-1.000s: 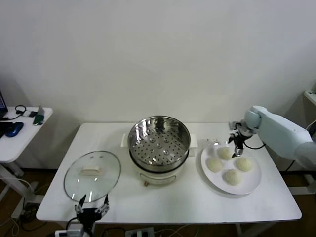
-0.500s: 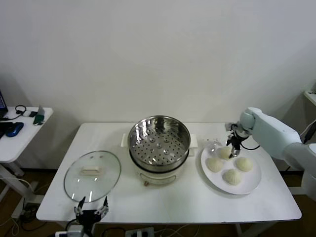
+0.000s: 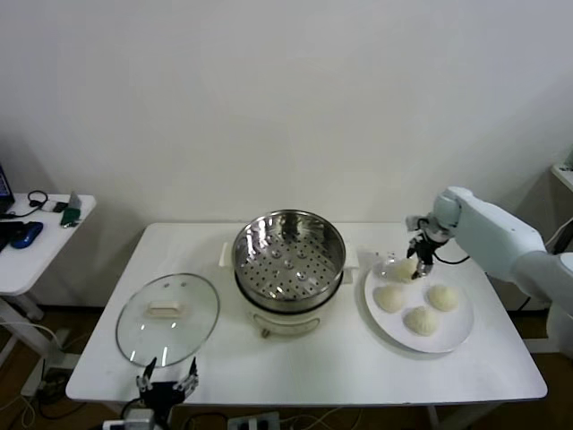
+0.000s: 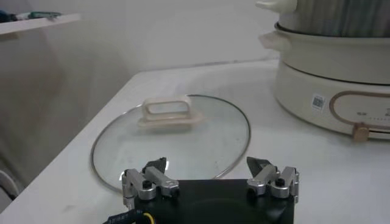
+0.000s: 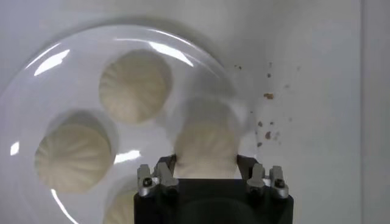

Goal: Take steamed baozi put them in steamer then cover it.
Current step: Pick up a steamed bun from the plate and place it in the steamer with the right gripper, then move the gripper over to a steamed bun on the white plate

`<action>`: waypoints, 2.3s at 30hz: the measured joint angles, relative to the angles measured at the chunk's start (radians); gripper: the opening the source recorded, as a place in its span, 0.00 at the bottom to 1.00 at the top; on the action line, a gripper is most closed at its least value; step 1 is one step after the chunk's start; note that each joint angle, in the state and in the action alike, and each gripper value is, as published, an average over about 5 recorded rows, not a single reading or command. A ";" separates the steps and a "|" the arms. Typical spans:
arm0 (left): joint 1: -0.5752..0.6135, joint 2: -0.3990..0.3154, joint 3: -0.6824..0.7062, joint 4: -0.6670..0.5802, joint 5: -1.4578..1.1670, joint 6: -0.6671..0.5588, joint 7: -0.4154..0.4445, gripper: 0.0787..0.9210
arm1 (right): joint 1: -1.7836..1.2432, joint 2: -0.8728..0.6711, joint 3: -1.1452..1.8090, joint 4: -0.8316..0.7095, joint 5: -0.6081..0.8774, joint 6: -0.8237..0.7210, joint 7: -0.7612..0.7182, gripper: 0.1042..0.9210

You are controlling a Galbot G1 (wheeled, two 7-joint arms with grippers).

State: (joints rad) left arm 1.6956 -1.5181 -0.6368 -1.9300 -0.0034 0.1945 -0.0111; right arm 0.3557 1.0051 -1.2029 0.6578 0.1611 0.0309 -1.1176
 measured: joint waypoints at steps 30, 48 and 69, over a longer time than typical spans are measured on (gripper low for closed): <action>0.013 0.002 0.004 -0.030 0.003 -0.002 -0.019 0.88 | 0.406 0.284 -0.281 0.463 -0.171 0.491 0.138 0.70; 0.008 -0.001 0.005 -0.012 0.002 -0.016 -0.027 0.88 | 0.157 0.433 -0.175 0.180 -0.447 0.622 0.234 0.70; 0.017 -0.006 0.017 -0.012 0.017 -0.021 -0.028 0.88 | 0.301 0.388 -0.250 0.172 -0.179 0.662 0.177 0.88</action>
State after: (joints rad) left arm 1.7121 -1.5246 -0.6193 -1.9417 0.0138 0.1733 -0.0394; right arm 0.6569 1.3934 -1.4529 0.8297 -0.0177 0.6929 -0.9408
